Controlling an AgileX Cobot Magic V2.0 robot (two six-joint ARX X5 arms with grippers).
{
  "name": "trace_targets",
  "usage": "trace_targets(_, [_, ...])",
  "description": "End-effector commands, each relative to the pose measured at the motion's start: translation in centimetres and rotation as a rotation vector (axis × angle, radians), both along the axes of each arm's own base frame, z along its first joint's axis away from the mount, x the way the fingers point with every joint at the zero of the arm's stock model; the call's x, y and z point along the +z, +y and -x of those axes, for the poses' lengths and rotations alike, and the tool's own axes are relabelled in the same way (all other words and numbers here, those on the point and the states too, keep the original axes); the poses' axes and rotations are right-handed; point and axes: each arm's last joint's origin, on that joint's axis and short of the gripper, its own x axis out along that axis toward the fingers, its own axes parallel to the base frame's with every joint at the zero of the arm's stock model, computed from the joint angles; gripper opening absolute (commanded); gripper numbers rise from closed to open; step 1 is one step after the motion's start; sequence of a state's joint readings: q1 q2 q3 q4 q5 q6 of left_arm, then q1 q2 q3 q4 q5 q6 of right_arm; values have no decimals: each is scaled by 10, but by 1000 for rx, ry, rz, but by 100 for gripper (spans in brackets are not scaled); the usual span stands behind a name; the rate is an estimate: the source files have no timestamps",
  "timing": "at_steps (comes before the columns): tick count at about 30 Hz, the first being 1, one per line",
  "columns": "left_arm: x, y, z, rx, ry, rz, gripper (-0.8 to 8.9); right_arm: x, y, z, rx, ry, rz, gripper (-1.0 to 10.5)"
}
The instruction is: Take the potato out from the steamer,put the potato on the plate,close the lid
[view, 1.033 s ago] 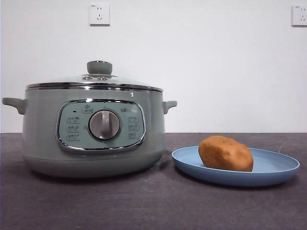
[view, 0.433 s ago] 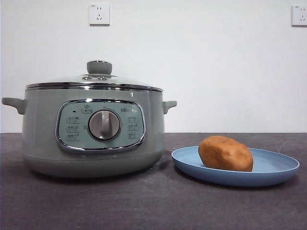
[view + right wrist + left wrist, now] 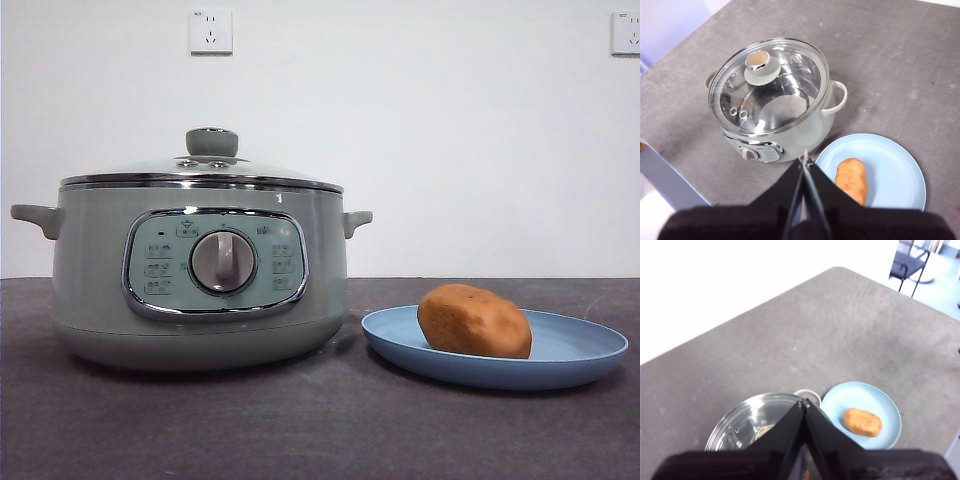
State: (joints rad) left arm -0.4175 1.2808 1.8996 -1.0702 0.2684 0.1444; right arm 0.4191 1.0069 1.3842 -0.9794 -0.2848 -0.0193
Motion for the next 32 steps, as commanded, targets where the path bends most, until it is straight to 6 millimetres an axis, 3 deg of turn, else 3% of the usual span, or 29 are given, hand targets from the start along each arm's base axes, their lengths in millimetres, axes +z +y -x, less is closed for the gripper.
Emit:
trace_targets(1, [-28, 0, 0, 13, 8, 17, -3, 1, 0, 0, 1, -9, 2, -11])
trace_targets(5, [-71, 5, 7, 31, -56, 83, -3, 1, 0, 0, 1, -9, 2, -11])
trace_targets(12, [-171, 23, 29, 116, -167, 265, -3, 0, 0, 0, 1, -8, 2, -11])
trace_targets(18, [-242, 42, 53, 184, -298, 383, -3, 1, 0, 0, 1, -9, 2, -11])
trace_targets(24, [-290, 56, 68, 319, -322, 437, -3, 0, 0, 0, 1, -8, 2, -11])
trace_targets(32, [-324, 64, 74, 392, -327, 449, -3, 0, 0, 0, 1, -8, 2, -11])
